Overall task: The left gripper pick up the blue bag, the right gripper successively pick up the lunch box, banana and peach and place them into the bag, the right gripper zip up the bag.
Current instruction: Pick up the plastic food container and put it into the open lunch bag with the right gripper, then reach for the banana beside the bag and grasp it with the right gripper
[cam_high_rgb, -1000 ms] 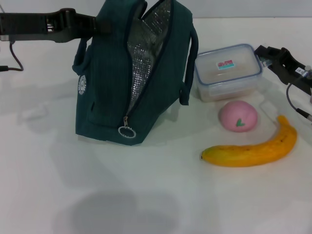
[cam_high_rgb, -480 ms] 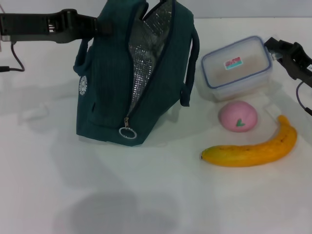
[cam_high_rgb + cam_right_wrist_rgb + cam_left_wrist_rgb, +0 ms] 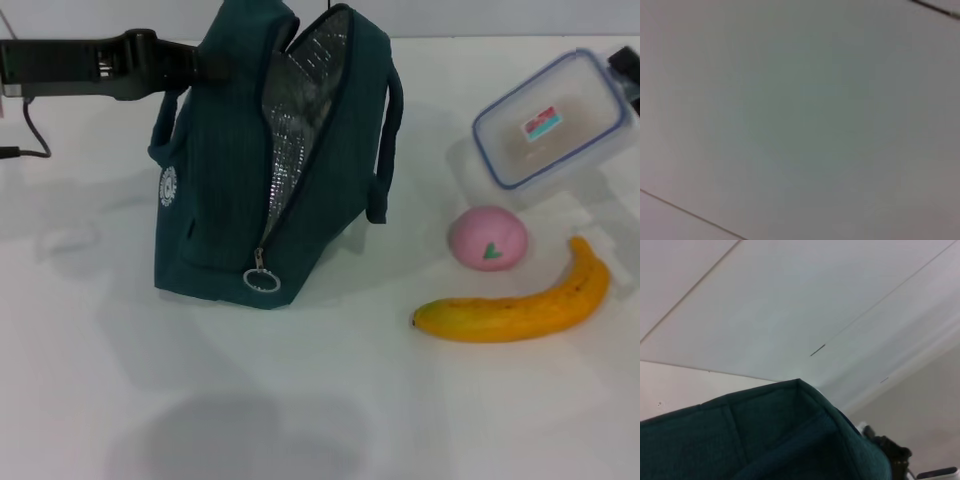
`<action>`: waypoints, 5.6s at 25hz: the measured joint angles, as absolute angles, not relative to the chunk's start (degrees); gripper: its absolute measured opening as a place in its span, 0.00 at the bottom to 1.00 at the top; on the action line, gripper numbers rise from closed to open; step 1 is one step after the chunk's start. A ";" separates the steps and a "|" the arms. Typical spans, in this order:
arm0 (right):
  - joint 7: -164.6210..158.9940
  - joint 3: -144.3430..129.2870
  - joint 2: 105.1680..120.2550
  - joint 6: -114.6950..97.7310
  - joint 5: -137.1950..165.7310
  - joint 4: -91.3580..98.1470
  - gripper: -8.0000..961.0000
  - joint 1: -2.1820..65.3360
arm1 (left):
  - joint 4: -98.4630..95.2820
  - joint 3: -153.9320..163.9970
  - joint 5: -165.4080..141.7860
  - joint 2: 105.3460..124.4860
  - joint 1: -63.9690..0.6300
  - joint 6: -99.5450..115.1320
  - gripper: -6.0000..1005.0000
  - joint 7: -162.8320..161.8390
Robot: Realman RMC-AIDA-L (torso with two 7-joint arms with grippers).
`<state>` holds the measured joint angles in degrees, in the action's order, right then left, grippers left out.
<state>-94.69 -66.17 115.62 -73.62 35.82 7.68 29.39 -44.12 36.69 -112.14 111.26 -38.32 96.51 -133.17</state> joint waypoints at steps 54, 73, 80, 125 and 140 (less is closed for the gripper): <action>-104.47 -93.07 116.19 -72.76 28.21 15.19 0.11 42.69 | -39.68 37.80 -108.71 114.65 -39.87 96.14 0.04 -133.26; -100.08 -99.22 116.02 -69.34 23.84 20.04 0.27 37.68 | -39.73 37.81 -108.40 114.05 -38.37 96.12 0.04 -132.76; -94.03 -95.32 112.82 -74.44 24.77 19.92 0.44 34.18 | -40.21 37.79 -108.39 113.75 -37.69 96.06 0.04 -132.53; -101.75 -77.40 115.18 -99.05 142.70 65.37 0.80 43.60 | -39.81 38.32 -108.52 113.99 -37.81 96.59 0.04 -132.24; -100.96 -80.94 115.34 -92.55 142.89 61.68 0.79 42.98 | -39.82 38.32 -108.86 114.27 -38.07 96.59 0.04 -131.97</action>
<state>-100.96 -80.95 115.34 -92.55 142.89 61.68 42.98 -39.82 38.32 -108.86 114.27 -38.07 96.59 -131.97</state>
